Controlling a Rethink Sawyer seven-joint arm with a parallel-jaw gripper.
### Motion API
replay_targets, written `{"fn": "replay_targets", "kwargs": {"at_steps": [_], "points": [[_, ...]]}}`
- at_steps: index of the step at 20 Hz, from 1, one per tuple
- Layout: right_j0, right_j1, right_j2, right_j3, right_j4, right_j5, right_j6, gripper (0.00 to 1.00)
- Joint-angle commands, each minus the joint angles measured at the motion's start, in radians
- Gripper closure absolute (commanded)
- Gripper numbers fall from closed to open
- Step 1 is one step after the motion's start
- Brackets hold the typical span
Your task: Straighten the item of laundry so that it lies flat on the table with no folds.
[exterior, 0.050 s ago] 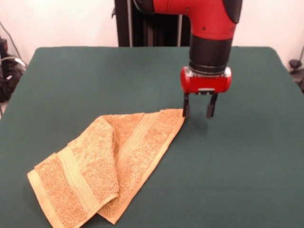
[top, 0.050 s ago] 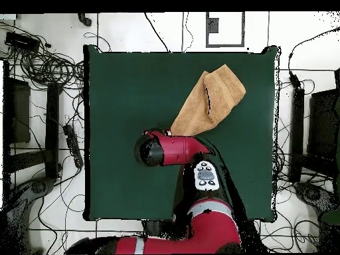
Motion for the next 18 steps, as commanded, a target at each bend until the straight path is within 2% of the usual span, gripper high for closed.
{"fn": "replay_targets", "kwargs": {"at_steps": [1, 6, 11, 14, 18], "points": [[0.029, -0.028, 0.07, 0.169, 0.065, -0.02, 0.241, 0.0], [-0.03, -0.007, 0.103, 0.23, 0.029, -0.082, 0.208, 0.0], [-0.061, 0.057, 0.08, 0.266, -0.012, -0.182, 0.203, 0.0], [-0.079, 0.13, 0.068, 0.256, -0.023, -0.263, 0.206, 0.0], [-0.08, 0.169, 0.074, 0.229, -0.005, -0.317, 0.217, 0.0]]}}
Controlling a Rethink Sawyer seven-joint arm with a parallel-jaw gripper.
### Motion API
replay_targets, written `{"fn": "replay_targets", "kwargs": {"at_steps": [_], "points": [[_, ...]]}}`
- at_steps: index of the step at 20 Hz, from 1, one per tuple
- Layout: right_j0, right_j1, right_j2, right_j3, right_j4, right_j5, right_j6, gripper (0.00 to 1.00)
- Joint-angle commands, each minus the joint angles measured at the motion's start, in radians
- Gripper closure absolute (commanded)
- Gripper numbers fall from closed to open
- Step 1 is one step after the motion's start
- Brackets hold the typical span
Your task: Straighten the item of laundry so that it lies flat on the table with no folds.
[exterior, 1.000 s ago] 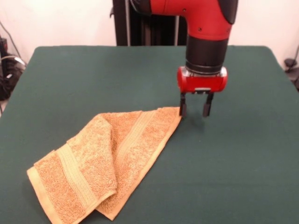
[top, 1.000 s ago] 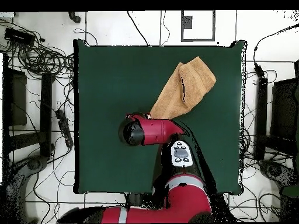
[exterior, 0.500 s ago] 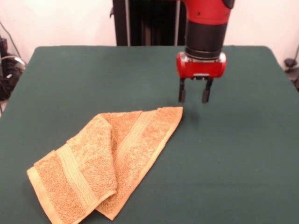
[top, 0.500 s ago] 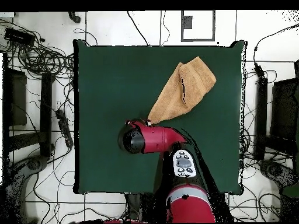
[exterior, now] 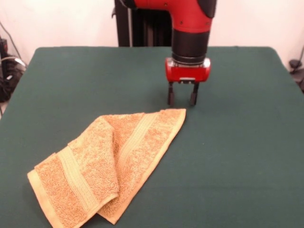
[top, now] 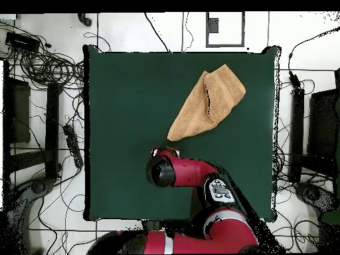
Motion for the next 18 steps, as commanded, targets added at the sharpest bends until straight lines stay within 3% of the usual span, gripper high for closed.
{"fn": "replay_targets", "kwargs": {"at_steps": [1, 7, 18], "points": [[0.003, 0.15, 0.076, 0.054, 0.006, -0.149, 0.22, 0.0], [0.013, 0.176, 0.077, 0.039, 0.042, -0.199, 0.232, 0.0], [0.06, 0.022, 0.029, 0.102, 0.105, -0.094, 0.236, 0.0]]}}
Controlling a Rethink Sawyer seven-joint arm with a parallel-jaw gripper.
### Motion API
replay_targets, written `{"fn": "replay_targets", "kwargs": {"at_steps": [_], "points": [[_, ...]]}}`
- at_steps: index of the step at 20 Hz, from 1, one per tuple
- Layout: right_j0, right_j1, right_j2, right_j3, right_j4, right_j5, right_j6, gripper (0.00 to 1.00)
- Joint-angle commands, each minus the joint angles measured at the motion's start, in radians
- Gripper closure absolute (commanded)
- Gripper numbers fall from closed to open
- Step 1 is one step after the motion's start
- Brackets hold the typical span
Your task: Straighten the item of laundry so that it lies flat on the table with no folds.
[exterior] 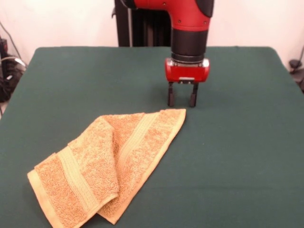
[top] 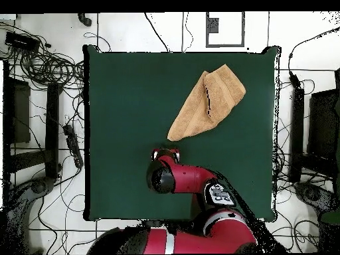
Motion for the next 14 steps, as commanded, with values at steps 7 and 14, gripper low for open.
{"fn": "replay_targets", "kwargs": {"at_steps": [7, 14], "points": [[0.051, -0.121, 0.045, 0.095, 0.107, 0.2, 0.195, 0.0], [0.051, -0.154, 0.051, 0.053, 0.115, 0.268, 0.17, 0.0]]}}
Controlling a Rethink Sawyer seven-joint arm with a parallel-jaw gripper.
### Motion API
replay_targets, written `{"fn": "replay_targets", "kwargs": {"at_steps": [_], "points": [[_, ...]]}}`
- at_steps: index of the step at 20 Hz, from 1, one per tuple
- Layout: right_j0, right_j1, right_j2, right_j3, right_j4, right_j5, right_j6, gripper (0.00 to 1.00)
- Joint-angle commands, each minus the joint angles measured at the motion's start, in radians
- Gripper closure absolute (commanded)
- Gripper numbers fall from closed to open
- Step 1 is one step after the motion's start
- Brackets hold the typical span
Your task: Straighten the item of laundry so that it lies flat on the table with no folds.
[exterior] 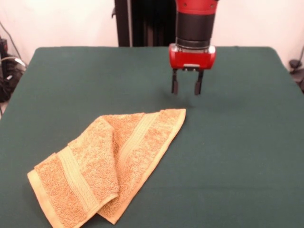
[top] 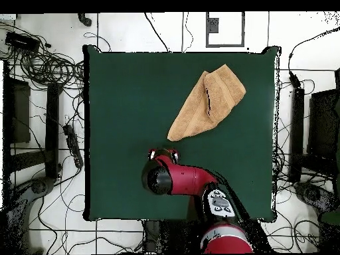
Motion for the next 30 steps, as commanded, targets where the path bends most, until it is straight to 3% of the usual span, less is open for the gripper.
{"fn": "replay_targets", "kwargs": {"at_steps": [1, 17, 30], "points": [[0.027, -0.047, 0.056, 0.006, 0.07, 0.177, 0.165, 0.0], [-0.051, 0.15, 0.16, -0.202, 0.031, 0.166, 0.074, 0.0], [-0.052, 0.183, 0.191, -0.243, 0.022, 0.158, 0.088, 0.0]]}}
